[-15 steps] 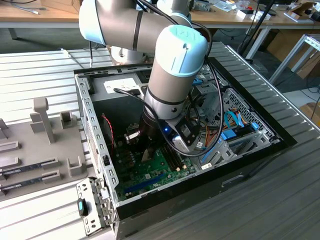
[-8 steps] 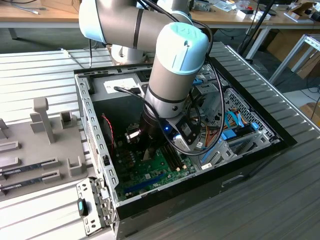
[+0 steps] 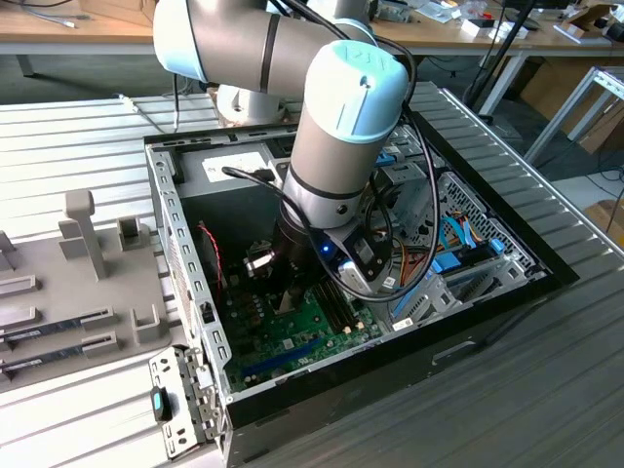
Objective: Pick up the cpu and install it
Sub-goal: 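Place the cpu into insertion slot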
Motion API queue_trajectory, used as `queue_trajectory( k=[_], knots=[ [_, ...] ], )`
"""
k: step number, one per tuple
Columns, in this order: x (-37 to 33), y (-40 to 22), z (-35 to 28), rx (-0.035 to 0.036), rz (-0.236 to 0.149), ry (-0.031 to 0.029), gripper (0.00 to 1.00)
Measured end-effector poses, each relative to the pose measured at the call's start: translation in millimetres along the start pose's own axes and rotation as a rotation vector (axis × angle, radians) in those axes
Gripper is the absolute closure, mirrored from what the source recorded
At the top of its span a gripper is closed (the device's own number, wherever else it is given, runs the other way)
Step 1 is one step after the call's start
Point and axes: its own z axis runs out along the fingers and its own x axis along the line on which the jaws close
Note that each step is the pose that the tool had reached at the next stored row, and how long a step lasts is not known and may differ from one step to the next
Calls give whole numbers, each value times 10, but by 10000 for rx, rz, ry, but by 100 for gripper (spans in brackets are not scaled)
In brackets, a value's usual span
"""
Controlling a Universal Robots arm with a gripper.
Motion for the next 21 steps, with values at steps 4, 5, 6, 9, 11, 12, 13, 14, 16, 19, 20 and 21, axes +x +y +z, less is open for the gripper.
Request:
queue_trajectory(
  k=[4, 5, 6, 9, 11, 12, 13, 14, 16, 19, 20, 21],
  knots=[
    [0, 19, 12, -1, 0, 2, 54],
    [0, 43, 22, -3, 1, 1, 54],
    [0, 59, 27, -3, 4, 1, 54],
    [2, 76, 42, -10, 134, 4, 54],
    [6, 77, 46, -15, 318, 10, 54],
    [7, 77, 47, -13, 335, 11, 54],
    [7, 75, 49, -13, 336, 10, 54],
    [7, 66, 50, -10, 308, 9, 54],
    [6, 62, 52, -2, 167, 5, 54],
    [6, 61, 54, 5, 1, 0, 54],
    [7, 59, 57, 2, 1, -1, 54],
    [10, 53, 58, 4, -1, 0, 54]
  ],
)
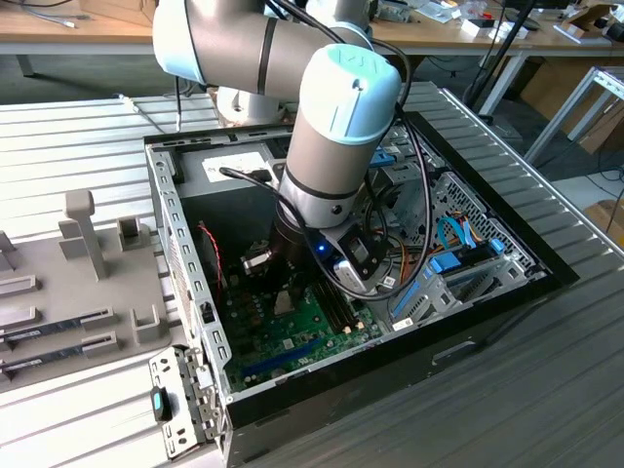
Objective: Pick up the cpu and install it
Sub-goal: 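Place the cpu into insertion slot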
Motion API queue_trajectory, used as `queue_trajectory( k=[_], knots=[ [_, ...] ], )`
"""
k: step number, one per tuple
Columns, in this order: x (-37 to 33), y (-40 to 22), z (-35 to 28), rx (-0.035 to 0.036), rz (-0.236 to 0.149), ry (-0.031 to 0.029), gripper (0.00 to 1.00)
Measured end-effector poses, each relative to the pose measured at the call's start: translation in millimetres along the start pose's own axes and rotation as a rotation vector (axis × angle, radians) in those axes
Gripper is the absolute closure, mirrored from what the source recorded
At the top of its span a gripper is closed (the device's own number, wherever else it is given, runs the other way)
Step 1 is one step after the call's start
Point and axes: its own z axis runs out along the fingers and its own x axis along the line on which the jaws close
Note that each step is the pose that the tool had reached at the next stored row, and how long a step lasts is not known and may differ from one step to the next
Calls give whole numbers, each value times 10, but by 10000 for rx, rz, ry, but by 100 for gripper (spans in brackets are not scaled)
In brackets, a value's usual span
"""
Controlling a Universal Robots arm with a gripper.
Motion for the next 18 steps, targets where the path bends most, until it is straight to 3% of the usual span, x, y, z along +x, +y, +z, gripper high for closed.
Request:
queue_trajectory(
  k=[5, 18],
  knots=[
    [6, -32, 16, -13, -1, -1, 54],
    [5, -32, 42, -17, -5, 0, 54]
  ],
)
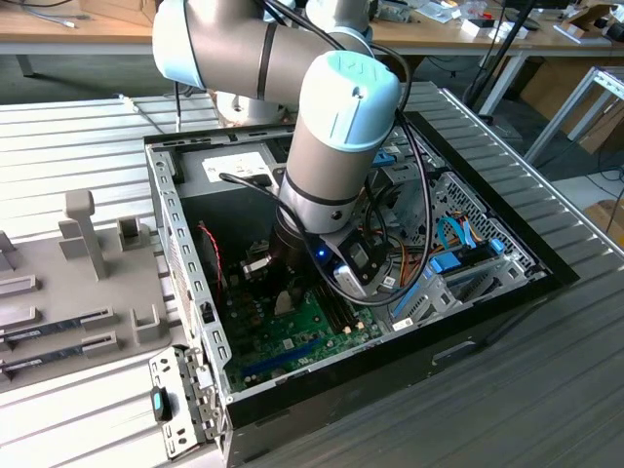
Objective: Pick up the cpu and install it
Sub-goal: 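Place the cpu into insertion slot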
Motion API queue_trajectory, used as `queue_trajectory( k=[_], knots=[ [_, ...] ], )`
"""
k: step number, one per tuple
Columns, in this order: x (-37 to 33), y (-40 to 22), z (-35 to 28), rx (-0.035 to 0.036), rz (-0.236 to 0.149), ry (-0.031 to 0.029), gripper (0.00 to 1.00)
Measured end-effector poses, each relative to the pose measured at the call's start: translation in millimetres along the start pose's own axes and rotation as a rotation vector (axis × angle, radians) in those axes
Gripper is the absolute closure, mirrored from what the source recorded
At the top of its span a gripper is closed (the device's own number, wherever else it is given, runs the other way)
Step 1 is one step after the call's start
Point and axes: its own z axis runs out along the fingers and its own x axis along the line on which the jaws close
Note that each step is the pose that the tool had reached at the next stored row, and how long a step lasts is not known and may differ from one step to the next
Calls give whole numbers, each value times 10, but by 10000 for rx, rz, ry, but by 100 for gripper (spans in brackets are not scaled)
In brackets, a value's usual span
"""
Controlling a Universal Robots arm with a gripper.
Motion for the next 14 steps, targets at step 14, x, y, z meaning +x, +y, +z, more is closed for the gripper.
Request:
queue_trajectory(
  k=[14],
  knots=[
    [0, 0, 4, 0, 0, 0, 58]
  ],
)
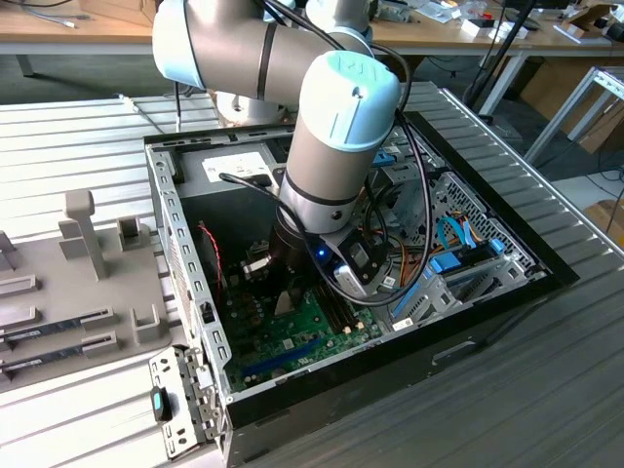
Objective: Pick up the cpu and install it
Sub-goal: 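Place the cpu into insertion slot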
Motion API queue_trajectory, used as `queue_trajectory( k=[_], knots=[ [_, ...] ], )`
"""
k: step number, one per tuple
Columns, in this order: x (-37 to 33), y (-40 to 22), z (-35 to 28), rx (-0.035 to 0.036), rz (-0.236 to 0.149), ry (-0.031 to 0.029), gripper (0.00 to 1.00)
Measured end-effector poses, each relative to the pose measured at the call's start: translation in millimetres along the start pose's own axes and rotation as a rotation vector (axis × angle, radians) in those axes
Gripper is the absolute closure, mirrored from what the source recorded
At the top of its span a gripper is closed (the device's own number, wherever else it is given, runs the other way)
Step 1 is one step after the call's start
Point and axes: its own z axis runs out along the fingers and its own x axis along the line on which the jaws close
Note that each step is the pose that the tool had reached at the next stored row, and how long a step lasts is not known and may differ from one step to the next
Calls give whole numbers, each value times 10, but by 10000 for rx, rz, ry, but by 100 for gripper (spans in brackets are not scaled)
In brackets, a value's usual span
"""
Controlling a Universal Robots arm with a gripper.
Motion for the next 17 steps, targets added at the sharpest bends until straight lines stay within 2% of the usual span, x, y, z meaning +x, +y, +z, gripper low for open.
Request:
queue_trajectory(
  k=[4, 10, 17],
  knots=[
    [0, 1, -3, -4, 0, -2, 58],
    [2, 1, -49, -2, 0, -2, 58],
    [-13, -7, -46, 7, -140, -2, 58]
  ],
)
